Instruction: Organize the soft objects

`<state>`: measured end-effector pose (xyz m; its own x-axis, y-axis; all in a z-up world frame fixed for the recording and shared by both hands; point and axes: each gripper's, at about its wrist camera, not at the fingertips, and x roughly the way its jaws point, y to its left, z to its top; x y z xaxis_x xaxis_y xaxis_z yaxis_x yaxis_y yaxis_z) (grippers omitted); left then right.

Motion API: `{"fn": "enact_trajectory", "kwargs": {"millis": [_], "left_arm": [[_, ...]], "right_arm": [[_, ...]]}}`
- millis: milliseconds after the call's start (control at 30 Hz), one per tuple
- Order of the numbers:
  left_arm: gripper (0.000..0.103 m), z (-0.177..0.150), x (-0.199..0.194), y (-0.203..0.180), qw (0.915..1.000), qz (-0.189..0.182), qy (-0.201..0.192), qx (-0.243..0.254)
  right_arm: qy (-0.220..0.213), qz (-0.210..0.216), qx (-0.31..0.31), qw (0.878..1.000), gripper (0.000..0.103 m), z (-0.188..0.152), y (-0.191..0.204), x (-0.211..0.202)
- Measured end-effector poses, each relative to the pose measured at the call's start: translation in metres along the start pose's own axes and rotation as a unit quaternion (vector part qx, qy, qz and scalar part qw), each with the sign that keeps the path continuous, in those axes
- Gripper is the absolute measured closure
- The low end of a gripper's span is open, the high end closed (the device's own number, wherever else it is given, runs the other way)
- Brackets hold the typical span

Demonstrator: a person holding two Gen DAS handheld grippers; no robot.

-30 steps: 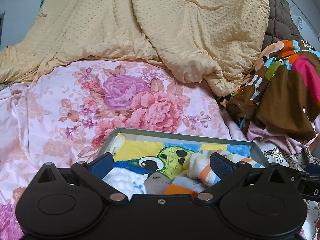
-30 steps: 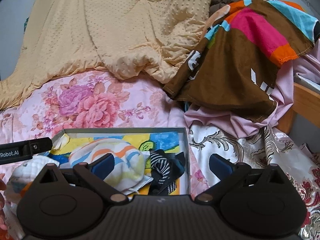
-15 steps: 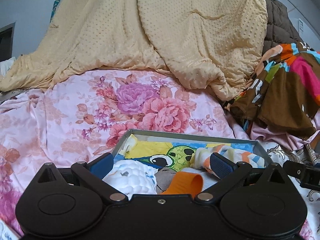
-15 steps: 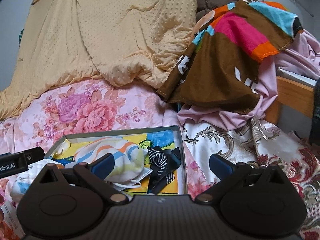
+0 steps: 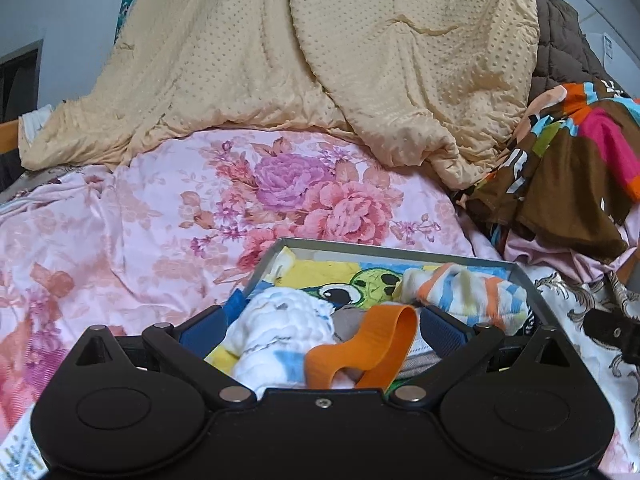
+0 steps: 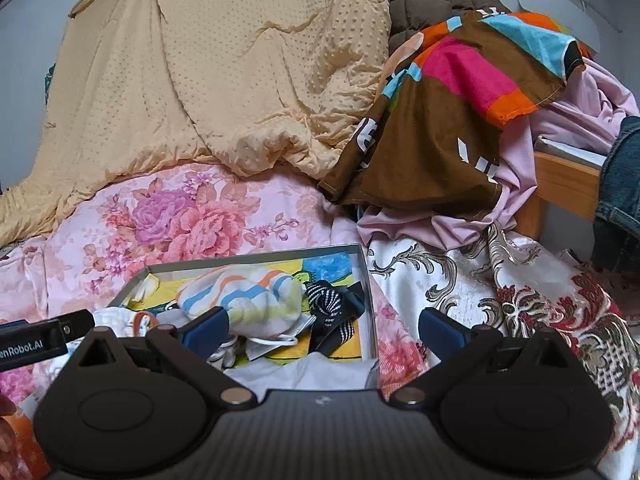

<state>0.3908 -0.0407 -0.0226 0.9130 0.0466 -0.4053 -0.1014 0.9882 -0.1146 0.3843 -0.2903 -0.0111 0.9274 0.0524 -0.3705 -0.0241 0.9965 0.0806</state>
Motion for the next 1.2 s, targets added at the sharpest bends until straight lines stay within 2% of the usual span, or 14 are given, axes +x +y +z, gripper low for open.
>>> {"fn": "enact_trajectory", "kwargs": {"millis": [267, 467, 767, 1200], "left_arm": [[0.001, -0.007, -0.034, 0.010, 1.0000, 0.004, -0.002, 0.000], [0.001, -0.013, -0.066, 0.014, 0.9998, 0.001, -0.013, 0.015], [0.001, -0.027, -0.114, 0.026, 0.9998, 0.001, -0.015, 0.011], [0.001, -0.040, -0.160, 0.034, 0.9998, 0.008, -0.017, 0.003]], "right_arm": [[-0.002, 0.003, 0.013, 1.000, 0.000, -0.009, 0.006, -0.031], [-0.003, 0.007, 0.010, 1.000, 0.000, -0.016, 0.016, -0.057], [-0.006, 0.015, 0.001, 1.000, 0.000, -0.026, 0.030, -0.097], [-0.010, 0.020, 0.001, 1.000, 0.000, -0.038, 0.035, -0.140]]}}
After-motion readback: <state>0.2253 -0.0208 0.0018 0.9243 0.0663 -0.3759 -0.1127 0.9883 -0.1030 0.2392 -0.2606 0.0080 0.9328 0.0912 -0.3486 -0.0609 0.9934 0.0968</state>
